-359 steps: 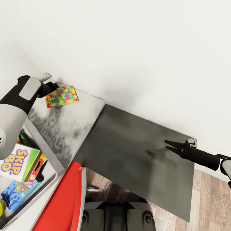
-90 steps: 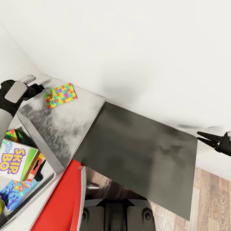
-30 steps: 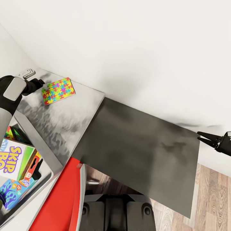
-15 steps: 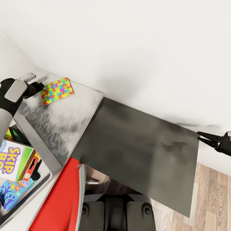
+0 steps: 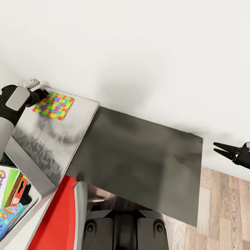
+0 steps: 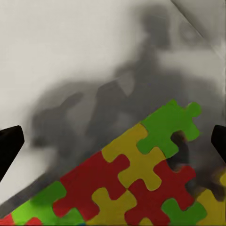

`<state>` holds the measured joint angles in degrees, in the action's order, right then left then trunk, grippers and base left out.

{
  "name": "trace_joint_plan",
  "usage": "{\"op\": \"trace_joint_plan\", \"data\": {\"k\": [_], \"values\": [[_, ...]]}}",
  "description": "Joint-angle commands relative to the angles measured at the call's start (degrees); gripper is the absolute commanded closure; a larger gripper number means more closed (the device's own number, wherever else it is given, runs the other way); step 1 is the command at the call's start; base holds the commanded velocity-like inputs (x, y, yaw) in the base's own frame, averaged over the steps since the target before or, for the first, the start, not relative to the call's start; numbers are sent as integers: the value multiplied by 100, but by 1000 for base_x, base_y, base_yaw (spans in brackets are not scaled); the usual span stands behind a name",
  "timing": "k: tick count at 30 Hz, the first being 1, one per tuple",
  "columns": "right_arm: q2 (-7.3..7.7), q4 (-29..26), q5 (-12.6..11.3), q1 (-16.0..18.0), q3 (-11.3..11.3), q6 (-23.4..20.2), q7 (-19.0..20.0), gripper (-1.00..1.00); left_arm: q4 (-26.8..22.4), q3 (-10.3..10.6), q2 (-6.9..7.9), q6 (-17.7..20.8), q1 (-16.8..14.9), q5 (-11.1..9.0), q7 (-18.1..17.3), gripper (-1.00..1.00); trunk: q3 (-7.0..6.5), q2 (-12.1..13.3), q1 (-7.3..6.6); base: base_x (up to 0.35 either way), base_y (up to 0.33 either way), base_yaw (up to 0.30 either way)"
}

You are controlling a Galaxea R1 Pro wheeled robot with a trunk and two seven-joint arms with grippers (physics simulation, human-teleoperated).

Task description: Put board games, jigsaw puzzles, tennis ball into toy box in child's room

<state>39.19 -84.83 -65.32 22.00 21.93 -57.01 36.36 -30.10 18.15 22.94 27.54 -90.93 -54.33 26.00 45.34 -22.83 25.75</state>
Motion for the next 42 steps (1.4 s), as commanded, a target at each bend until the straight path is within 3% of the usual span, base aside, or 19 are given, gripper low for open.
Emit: {"op": "trace_joint_plan", "data": {"k": [1,30,42], "values": [[0,1,19,6,4,-29,26,-100,-11,47,10,5,-4,-60,49,-100,7,-9,3,0,0,-86],[-4,1,19,6,4,-29,25,-100,-240,2,31,11,-4,-59,72,-100,7,-9,3,0,0,-15],[-6,1,19,6,-4,-29,20,-100,-509,-45,188,44,-4,-65,116,-100,7,-9,3,0,0,0]]}}
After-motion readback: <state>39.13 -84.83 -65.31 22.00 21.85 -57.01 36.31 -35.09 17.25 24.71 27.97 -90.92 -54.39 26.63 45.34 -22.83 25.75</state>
